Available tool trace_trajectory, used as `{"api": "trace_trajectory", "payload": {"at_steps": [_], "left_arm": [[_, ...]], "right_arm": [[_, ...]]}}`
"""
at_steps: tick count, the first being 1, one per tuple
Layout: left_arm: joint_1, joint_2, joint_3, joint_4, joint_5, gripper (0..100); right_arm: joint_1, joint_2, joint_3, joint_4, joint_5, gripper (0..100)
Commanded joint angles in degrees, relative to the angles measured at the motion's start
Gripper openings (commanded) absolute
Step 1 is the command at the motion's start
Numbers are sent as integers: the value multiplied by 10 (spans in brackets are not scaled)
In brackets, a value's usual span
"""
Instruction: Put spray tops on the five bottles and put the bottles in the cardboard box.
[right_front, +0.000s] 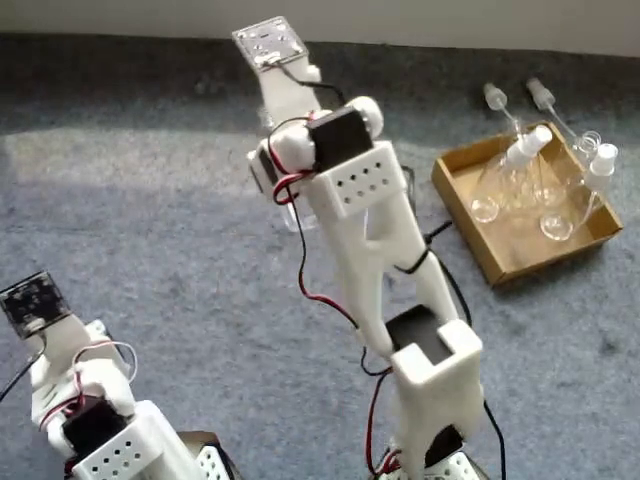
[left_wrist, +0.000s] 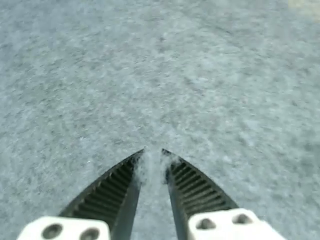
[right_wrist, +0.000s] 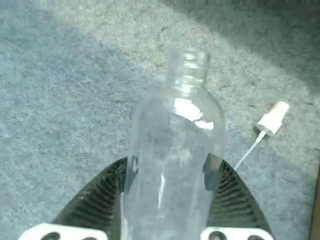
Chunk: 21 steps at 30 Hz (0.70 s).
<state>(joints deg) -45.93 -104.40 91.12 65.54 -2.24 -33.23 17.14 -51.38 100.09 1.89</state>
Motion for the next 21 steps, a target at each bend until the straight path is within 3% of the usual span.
{"api": "trace_trajectory", "payload": {"at_steps": [1, 9, 15, 21], "left_arm": [[131, -5, -2, -1, -4, 5], [269, -5, 0, 2, -3, 5], [281, -4, 51, -2, -5, 5], [278, -4, 54, 3, -5, 5]], "right_arm": [[29, -136, 87, 12, 35, 99], [80, -308, 308, 11, 105, 99], [138, -382, 420, -7, 131, 99], [145, -422, 591, -83, 131, 99]]}}
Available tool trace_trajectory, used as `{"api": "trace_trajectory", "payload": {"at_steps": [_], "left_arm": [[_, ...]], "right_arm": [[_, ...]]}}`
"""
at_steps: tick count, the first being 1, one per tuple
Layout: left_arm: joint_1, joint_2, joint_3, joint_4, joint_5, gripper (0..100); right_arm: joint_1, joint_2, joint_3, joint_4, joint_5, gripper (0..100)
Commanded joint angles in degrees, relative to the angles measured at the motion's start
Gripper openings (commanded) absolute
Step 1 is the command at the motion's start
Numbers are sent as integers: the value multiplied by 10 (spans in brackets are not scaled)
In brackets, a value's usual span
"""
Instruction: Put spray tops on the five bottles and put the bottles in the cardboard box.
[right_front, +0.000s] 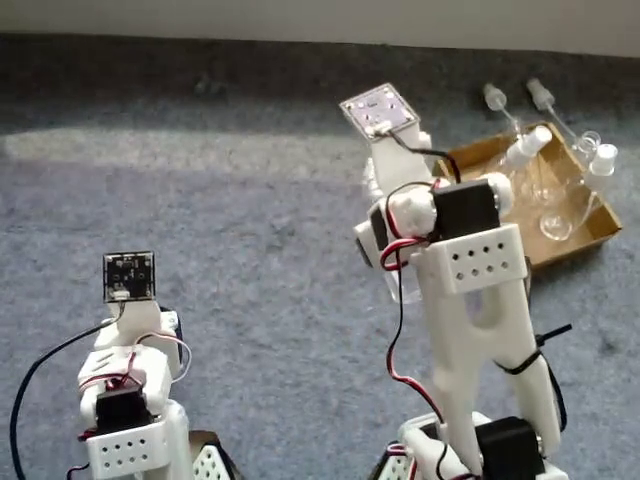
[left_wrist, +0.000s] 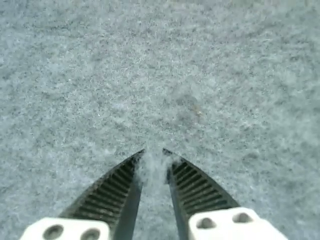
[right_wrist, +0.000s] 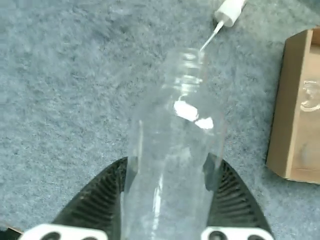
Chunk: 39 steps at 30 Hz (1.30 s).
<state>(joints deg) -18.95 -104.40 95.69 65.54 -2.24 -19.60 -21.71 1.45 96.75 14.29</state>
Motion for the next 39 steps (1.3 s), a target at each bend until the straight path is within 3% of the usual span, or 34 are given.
{"api": "trace_trajectory", "payload": {"at_steps": [1, 10, 19, 23, 33, 39], "left_arm": [[8, -4, 9, 3, -5, 5], [8, -4, 12, 3, -5, 5], [7, -4, 12, 3, -5, 5], [7, -4, 12, 3, -5, 5], [7, -4, 12, 3, -5, 5], [7, -4, 12, 3, -6, 5]], "right_arm": [[8, -37, 96, -71, 7, 99], [11, -63, 342, -240, 7, 99], [116, -90, 414, -293, 14, 102], [120, -89, 444, -308, 71, 103], [123, -88, 575, -466, 72, 104], [123, -88, 582, -464, 75, 224]]}}
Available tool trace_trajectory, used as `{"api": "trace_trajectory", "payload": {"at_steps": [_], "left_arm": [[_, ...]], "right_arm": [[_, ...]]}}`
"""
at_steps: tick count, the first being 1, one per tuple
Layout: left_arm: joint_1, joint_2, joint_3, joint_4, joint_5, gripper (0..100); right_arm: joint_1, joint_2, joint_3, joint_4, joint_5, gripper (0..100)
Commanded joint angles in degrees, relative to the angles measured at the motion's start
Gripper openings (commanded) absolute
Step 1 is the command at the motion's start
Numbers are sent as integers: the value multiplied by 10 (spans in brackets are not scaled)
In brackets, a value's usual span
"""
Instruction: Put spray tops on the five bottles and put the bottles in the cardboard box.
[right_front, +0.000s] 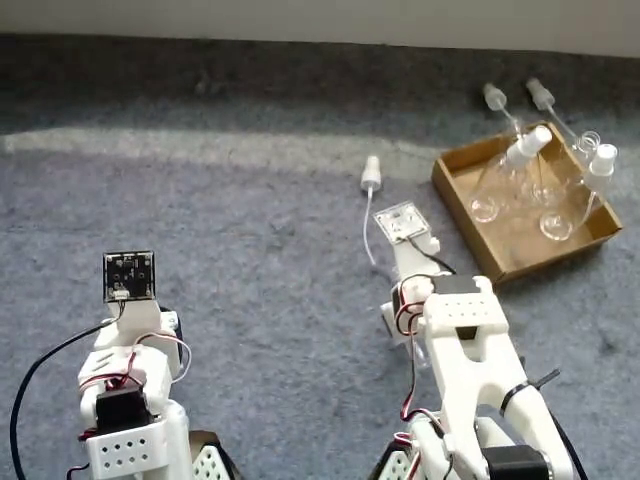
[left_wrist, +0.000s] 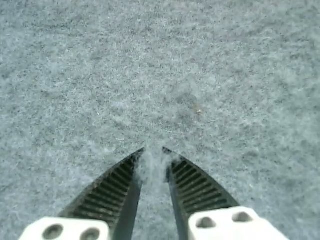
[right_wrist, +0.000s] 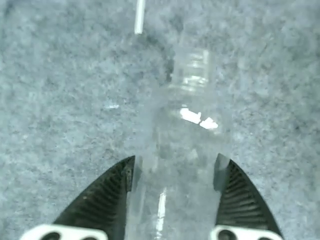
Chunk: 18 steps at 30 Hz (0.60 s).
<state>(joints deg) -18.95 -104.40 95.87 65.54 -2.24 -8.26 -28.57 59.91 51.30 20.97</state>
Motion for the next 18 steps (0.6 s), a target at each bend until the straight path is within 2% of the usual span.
{"api": "trace_trajectory", "payload": {"at_steps": [1, 6, 10, 18], "left_arm": [[7, -4, 10, 3, -6, 5], [7, -4, 10, 3, -6, 5], [7, -4, 10, 3, -6, 5], [7, -4, 10, 3, -6, 5]], "right_arm": [[9, -21, -2, -8, 8, 228], [6, -21, -7, 54, 8, 239], [3, -21, -30, 79, 8, 303], [-12, -20, -96, 107, 4, 307]]}}
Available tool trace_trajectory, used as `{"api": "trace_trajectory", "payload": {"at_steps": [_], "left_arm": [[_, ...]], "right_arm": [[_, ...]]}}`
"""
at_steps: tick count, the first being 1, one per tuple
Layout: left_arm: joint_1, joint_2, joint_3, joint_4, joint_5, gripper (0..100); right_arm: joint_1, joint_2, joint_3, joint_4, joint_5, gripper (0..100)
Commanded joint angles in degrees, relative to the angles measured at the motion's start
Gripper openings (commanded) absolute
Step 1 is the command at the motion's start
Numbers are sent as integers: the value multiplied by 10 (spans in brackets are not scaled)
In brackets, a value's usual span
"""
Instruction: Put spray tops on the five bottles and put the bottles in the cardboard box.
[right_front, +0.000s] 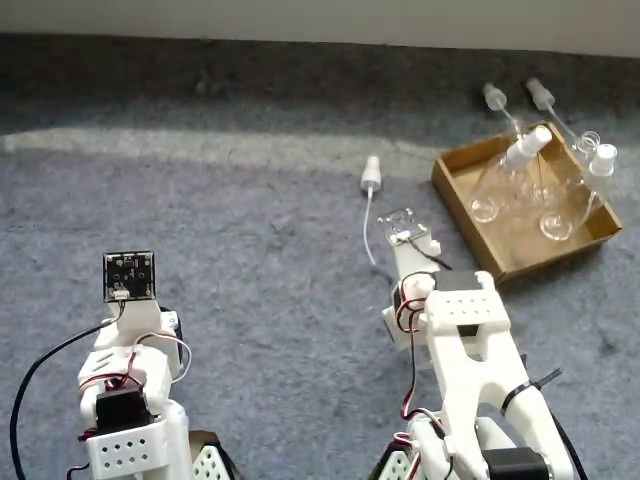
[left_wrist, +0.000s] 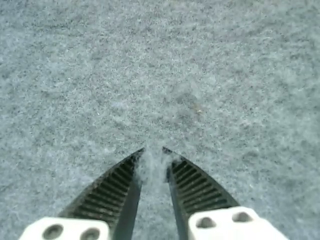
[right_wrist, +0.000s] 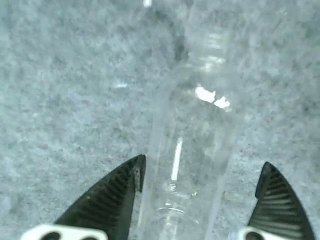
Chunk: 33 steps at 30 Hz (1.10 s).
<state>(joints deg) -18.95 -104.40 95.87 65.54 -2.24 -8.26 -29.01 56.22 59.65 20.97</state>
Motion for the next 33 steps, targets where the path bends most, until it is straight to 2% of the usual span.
{"api": "trace_trajectory", "payload": {"at_steps": [1, 4, 11, 19, 25, 33], "left_arm": [[7, -4, 10, 3, -6, 5], [7, -4, 10, 3, -6, 5], [7, -4, 10, 3, -6, 5], [7, -4, 11, 3, -6, 5], [7, -4, 11, 3, -6, 5], [7, -4, 11, 3, -6, 5]], "right_arm": [[-15, -15, -75, 38, 0, 307], [-20, -15, -119, 73, -27, 307], [-26, -4, -152, 89, -31, 307], [-26, 185, -281, 132, -60, 307], [-26, 285, -330, 122, -61, 307], [-25, 335, -331, 80, -63, 307]]}}
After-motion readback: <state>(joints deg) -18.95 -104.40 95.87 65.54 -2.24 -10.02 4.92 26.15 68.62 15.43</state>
